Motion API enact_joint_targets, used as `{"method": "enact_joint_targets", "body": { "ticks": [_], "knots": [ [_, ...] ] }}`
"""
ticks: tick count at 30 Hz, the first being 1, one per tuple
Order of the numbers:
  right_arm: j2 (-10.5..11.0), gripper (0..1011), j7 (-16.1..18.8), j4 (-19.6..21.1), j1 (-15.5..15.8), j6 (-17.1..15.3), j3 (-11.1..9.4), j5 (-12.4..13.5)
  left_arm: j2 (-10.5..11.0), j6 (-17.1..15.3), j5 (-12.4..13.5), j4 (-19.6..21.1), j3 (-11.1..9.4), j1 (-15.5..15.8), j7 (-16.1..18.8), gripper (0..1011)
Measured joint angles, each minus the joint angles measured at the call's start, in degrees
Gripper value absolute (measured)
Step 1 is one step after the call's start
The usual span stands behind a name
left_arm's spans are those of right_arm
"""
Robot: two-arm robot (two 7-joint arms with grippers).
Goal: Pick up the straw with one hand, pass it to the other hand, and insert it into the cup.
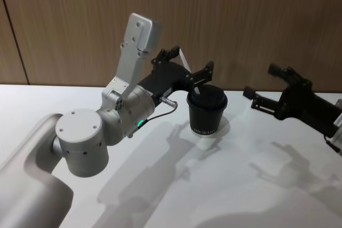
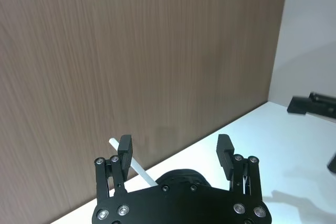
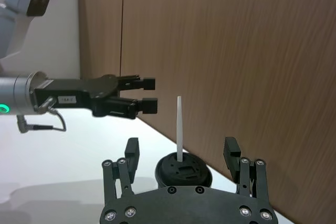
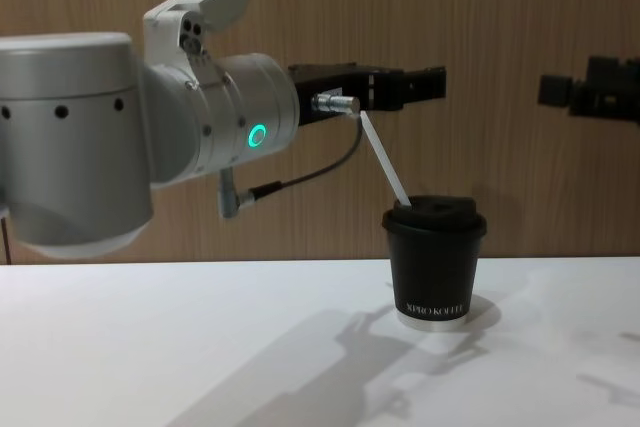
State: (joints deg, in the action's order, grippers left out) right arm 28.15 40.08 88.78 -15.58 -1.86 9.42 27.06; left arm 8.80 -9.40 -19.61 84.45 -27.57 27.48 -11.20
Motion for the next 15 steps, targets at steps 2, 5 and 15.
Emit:
{"method": "enact_joint_targets", "body": {
  "ticks": [2, 5, 15],
  "knots": [
    [-0.01, 1001, -0.58, 0.49, 0.0, -0.79, -0.31, 0.53, 0.17, 0.25, 0.21, 0.55, 0.16, -0.75, 0.24, 1003],
    [-0.01, 1001, -1.09, 0.9, -0.02, -1.67, -0.55, 1.0, 0.36, 0.71, 0.46, 1.1, 0.34, -1.57, 0.44, 1003],
    [0.01, 1001, -3.64, 3.35, -0.12, -6.12, -1.11, 3.1, 0.88, 2.29, 0.73, 2.35, 0.66, -3.35, -0.4, 1003]
  ]
}}
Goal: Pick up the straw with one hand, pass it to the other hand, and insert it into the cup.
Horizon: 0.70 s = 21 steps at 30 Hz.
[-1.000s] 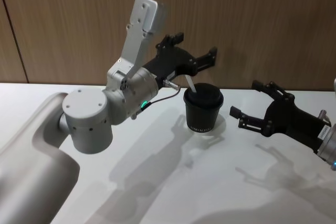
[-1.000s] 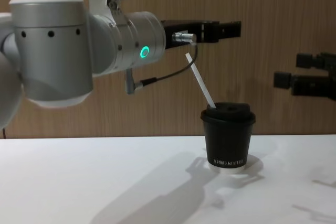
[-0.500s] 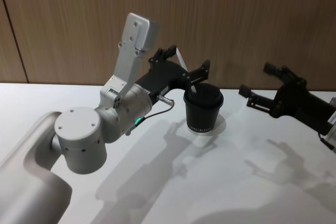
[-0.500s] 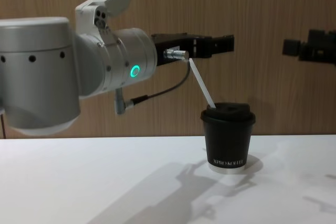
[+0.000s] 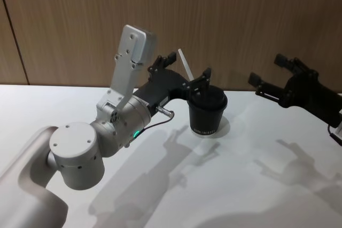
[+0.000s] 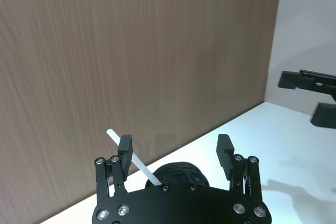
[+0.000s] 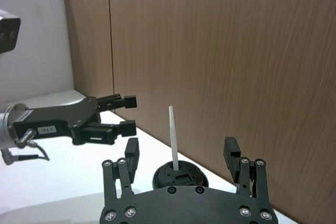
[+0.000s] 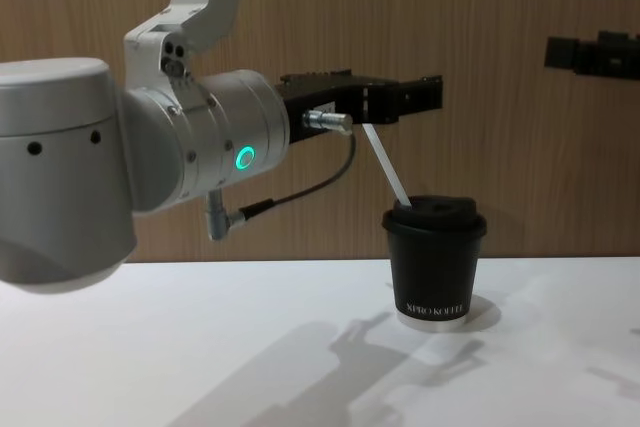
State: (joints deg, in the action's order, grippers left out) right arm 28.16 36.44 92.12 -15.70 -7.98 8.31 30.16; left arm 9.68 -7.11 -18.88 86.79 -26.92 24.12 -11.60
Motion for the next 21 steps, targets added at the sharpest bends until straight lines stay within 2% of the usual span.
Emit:
{"method": "enact_joint_targets", "body": {
  "ticks": [10, 21],
  "knots": [
    [-0.52, 1001, -2.69, 2.18, 0.14, -2.55, 0.07, 0.87, 0.32, 1.41, 0.04, 1.27, -0.2, -1.4, -2.08, 1003],
    [-0.97, 1001, -4.91, 3.58, 0.16, -3.17, 0.54, 0.9, 0.36, 1.77, 0.63, 2.38, -0.23, -2.48, -2.57, 1003]
  ]
}}
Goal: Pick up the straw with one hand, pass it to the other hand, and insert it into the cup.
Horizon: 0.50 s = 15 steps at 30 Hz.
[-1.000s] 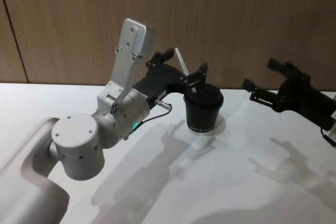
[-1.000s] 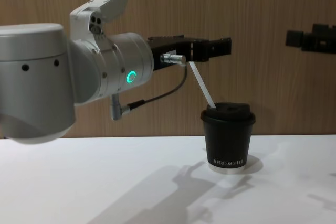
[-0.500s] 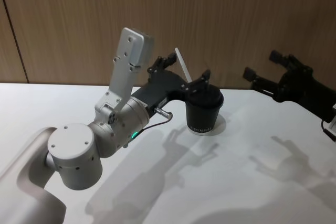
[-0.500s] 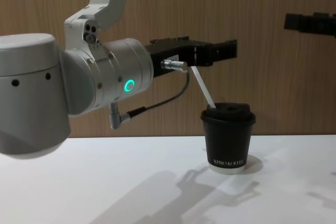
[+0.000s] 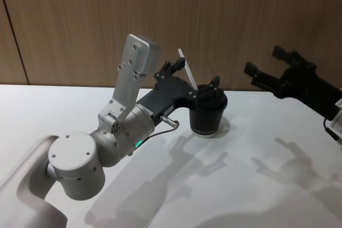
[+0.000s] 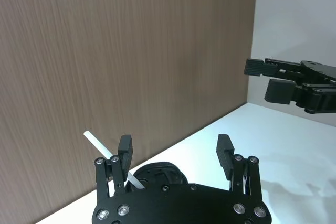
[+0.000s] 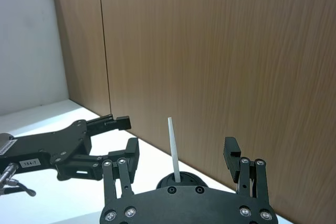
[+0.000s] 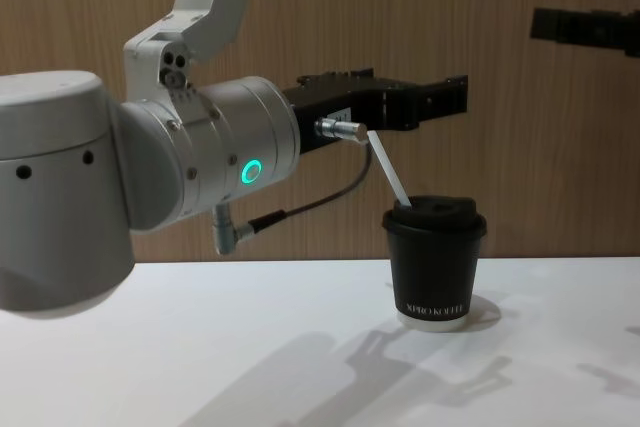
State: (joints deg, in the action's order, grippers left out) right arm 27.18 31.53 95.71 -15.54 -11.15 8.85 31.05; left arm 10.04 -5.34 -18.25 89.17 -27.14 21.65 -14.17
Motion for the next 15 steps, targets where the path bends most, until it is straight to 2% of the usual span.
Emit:
{"method": "enact_joint_targets", "body": {
  "ticks": [15],
  "knots": [
    [-0.23, 1001, -1.22, 0.64, -0.02, -0.28, 0.24, -0.05, 0.0, 0.15, 0.34, 0.63, 0.07, -0.59, -0.2, 1003]
  ]
}}
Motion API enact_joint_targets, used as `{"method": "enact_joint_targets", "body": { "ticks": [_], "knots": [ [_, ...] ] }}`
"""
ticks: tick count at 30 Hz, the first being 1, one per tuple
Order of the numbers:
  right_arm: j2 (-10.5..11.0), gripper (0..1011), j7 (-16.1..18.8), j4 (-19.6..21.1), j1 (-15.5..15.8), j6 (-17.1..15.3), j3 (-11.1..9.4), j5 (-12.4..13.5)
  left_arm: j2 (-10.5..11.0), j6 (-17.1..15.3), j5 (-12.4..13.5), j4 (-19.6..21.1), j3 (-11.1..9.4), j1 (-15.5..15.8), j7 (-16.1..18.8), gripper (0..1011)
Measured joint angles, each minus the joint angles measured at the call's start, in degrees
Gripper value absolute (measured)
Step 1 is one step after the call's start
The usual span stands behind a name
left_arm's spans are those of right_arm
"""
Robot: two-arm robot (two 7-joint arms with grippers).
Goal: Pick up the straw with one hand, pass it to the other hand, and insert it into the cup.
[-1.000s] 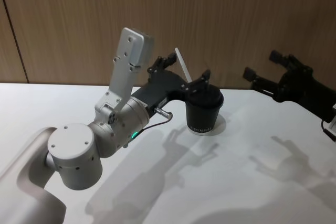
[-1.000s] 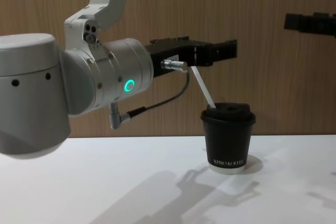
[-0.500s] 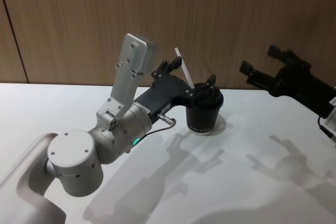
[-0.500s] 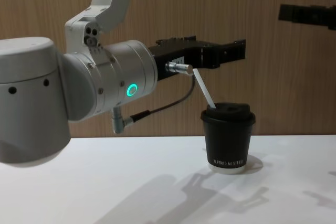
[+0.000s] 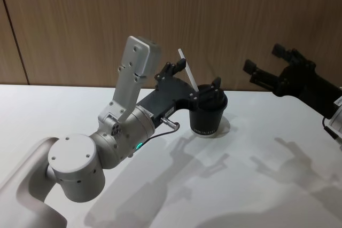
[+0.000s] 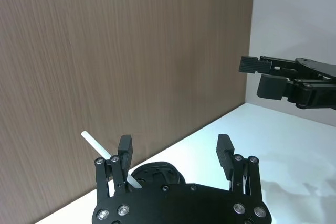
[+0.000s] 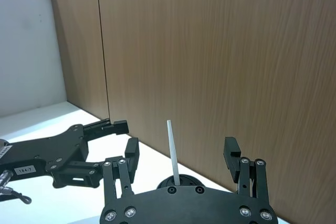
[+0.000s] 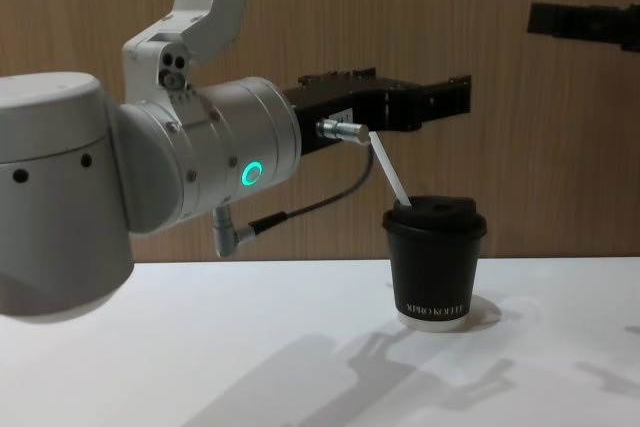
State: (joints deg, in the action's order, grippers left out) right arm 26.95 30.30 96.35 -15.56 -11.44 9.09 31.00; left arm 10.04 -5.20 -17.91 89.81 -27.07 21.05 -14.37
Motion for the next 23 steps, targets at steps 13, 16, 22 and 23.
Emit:
{"method": "enact_joint_targets", "body": {
  "ticks": [13, 16, 22, 23],
  "knots": [
    [-0.07, 1001, -0.33, 0.18, 0.0, -0.09, 0.07, -0.05, 0.0, 0.05, 0.09, 0.16, 0.02, -0.14, -0.07, 1003],
    [-0.08, 1001, -0.36, 0.19, 0.0, -0.1, 0.09, -0.06, 0.0, 0.05, 0.11, 0.18, 0.02, -0.17, -0.07, 1003],
    [-0.08, 1001, -0.4, 0.23, 0.0, -0.1, 0.1, -0.07, 0.0, 0.05, 0.13, 0.21, 0.01, -0.2, -0.07, 1003],
    [-0.08, 1001, -0.4, 0.24, 0.0, -0.1, 0.1, -0.07, 0.0, 0.05, 0.14, 0.22, 0.01, -0.21, -0.07, 1003]
  ]
}}
